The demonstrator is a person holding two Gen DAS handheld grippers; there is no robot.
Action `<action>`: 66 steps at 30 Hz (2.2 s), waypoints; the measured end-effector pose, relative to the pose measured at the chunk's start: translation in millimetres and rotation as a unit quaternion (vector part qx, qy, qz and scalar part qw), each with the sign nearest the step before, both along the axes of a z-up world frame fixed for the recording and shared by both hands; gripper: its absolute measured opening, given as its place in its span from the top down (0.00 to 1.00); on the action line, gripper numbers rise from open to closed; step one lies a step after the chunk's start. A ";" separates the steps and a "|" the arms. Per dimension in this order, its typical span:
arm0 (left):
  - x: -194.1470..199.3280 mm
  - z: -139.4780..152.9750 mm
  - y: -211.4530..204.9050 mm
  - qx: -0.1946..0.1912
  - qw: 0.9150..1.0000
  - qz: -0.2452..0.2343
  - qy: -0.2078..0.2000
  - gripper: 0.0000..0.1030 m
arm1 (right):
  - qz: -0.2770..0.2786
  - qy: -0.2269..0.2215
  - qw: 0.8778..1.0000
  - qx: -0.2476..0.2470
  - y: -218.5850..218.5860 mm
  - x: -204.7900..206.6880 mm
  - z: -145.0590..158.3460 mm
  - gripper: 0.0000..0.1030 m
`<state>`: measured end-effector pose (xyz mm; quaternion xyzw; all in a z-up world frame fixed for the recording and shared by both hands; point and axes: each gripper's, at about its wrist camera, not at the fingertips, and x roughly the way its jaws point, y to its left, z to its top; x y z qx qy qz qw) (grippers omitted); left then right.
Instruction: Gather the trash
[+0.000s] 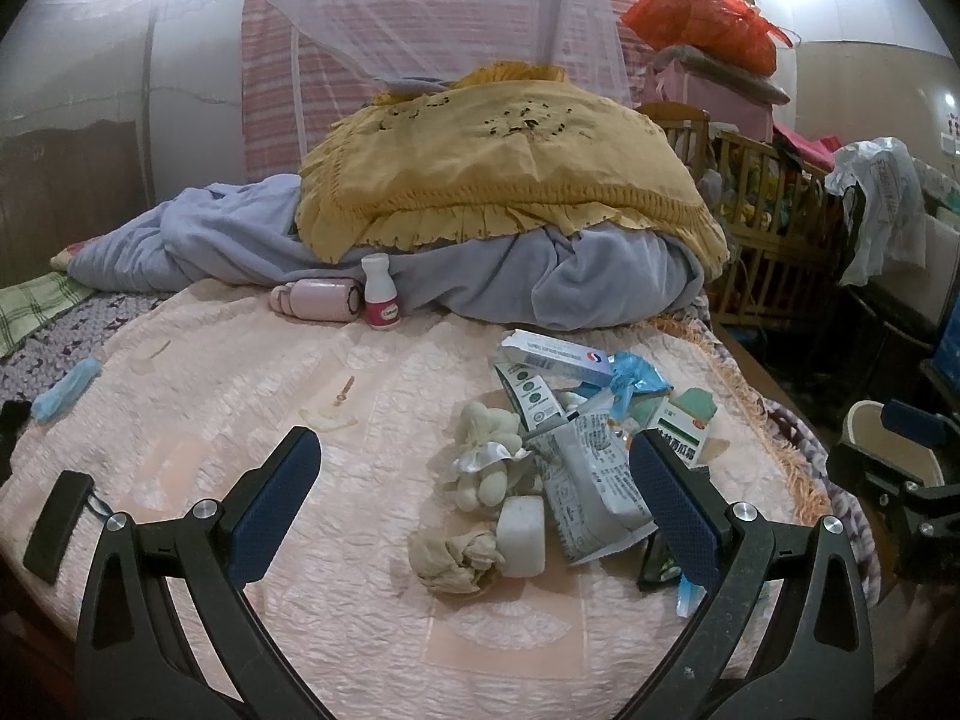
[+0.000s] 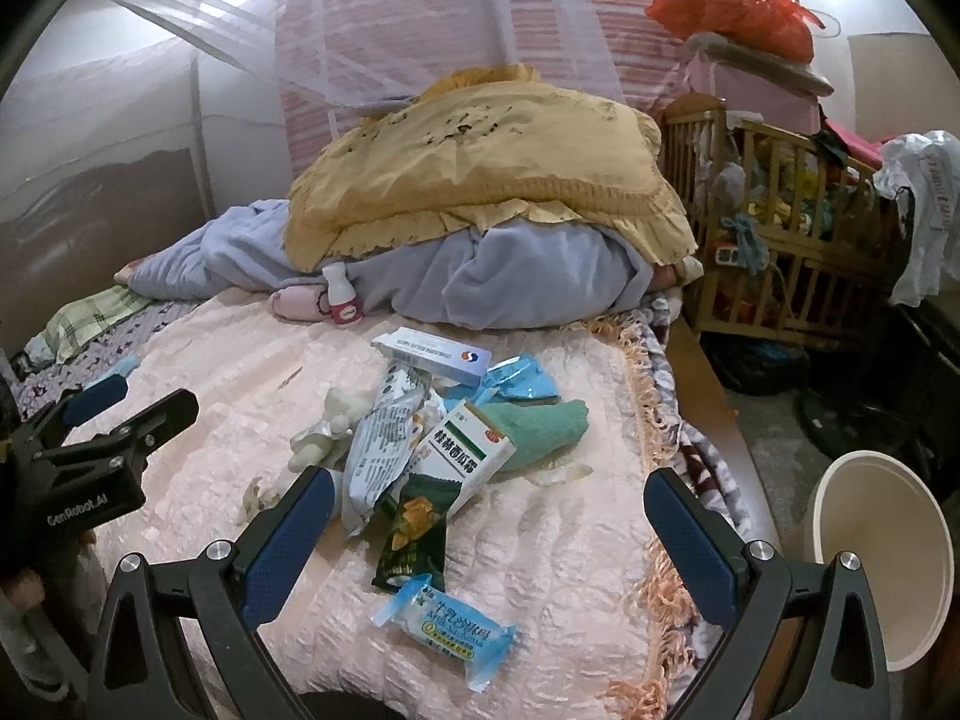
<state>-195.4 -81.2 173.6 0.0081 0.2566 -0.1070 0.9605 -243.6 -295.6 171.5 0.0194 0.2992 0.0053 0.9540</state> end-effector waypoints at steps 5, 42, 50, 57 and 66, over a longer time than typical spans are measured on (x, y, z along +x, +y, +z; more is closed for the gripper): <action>-0.9 -1.5 1.3 0.003 1.000 -0.001 0.003 0.01 | 0.009 0.002 1.000 -0.005 1.1 -1.3 -2.7 0.01; 85.5 -121.3 -16.5 0.002 0.968 -0.128 0.217 0.55 | 0.177 0.168 0.970 -0.010 6.3 36.5 -122.0 0.66; 67.5 -99.7 -6.0 -0.001 0.967 -0.154 0.204 0.73 | 0.164 0.139 0.977 0.008 -8.7 16.9 -103.3 0.71; 63.5 -95.3 -2.1 -0.010 0.965 -0.158 0.207 0.67 | 0.156 0.129 0.979 0.010 -12.7 7.2 -93.6 0.71; 59.7 -68.9 26.8 -0.051 0.968 -0.159 0.188 0.44 | 0.149 0.129 0.980 0.024 -16.5 4.6 -95.2 0.71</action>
